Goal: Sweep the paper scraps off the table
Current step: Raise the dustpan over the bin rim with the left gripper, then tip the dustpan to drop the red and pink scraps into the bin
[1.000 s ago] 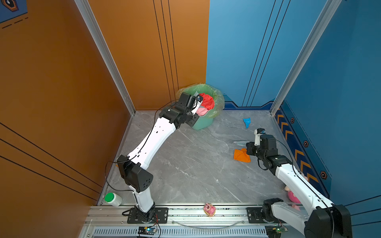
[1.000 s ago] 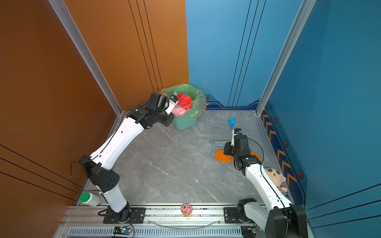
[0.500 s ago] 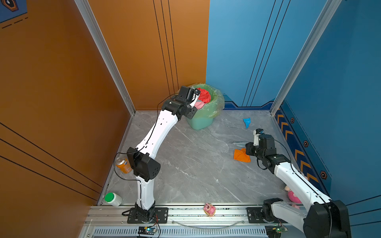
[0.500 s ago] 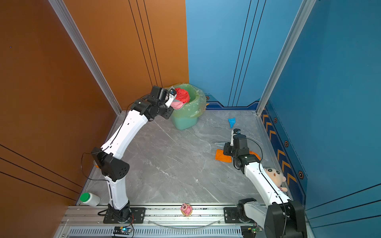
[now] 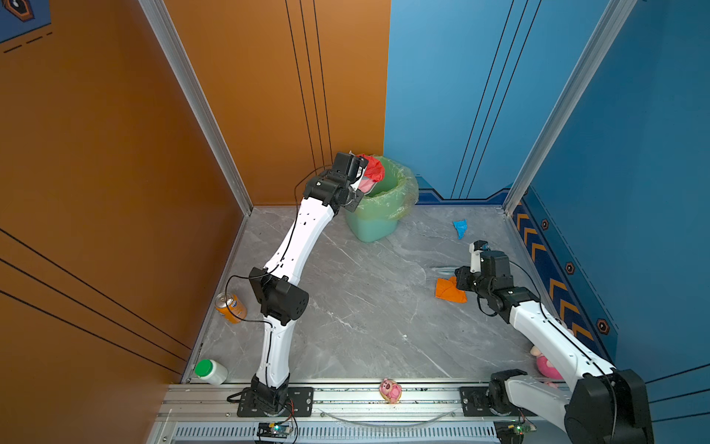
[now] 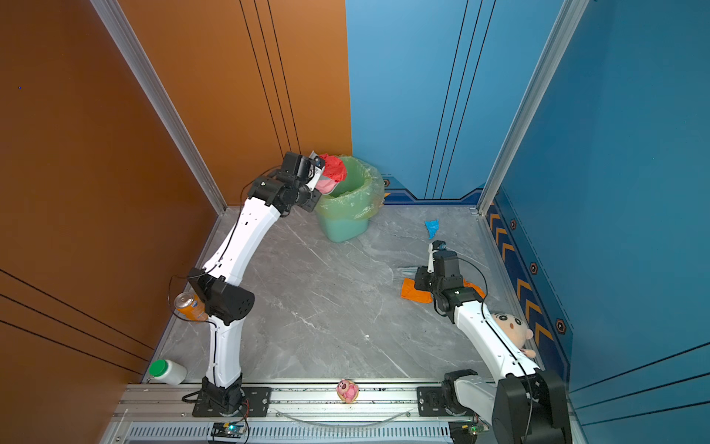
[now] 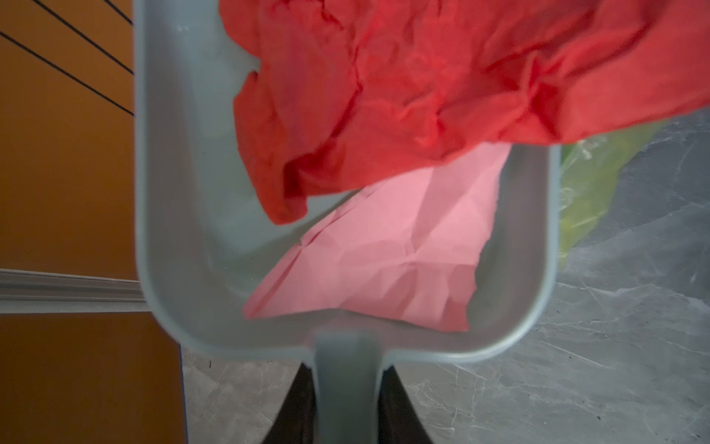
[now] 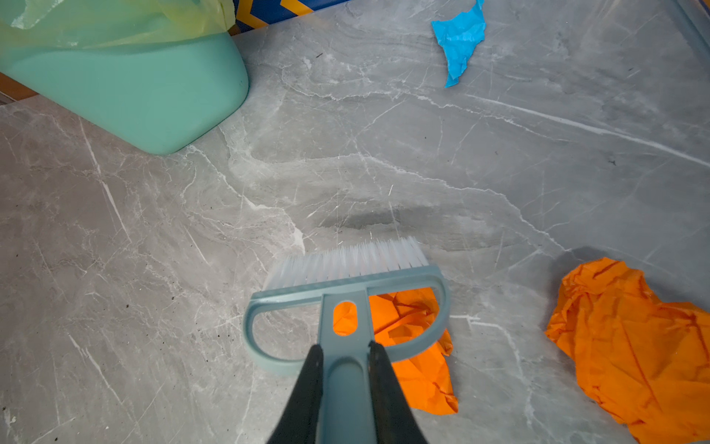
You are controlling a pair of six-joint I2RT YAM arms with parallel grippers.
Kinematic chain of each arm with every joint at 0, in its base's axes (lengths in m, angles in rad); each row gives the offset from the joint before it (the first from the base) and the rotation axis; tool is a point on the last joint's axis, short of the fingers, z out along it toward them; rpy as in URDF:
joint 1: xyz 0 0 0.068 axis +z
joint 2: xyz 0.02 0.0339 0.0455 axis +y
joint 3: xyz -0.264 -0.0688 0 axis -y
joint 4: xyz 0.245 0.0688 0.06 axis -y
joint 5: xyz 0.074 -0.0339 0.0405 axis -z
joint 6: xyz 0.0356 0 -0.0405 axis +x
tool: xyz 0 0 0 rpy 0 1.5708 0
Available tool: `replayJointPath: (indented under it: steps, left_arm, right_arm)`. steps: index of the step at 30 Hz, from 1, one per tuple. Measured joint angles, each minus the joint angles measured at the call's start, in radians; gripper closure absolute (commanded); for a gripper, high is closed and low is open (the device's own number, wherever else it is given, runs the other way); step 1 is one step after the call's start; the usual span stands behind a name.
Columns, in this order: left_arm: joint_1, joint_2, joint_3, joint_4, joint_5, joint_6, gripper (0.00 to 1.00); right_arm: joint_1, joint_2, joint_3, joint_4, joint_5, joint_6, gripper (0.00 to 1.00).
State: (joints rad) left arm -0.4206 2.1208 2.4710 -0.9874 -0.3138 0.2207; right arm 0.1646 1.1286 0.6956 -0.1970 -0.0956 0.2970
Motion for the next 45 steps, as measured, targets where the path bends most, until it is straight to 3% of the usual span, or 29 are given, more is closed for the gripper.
replayJointPath:
  steps: [19,45]
  left_arm:
    - [0.035,0.186,0.225,-0.008,-0.214,0.129,1.0]
    - [-0.011,0.232,0.234,0.134,-0.405,0.395,1.0]
  right_arm:
    - [0.001,-0.01,0.008,0.0,-0.04,0.031,1.0]
    - [0.008,-0.018,-0.014,0.027,-0.04,0.046,1.0]
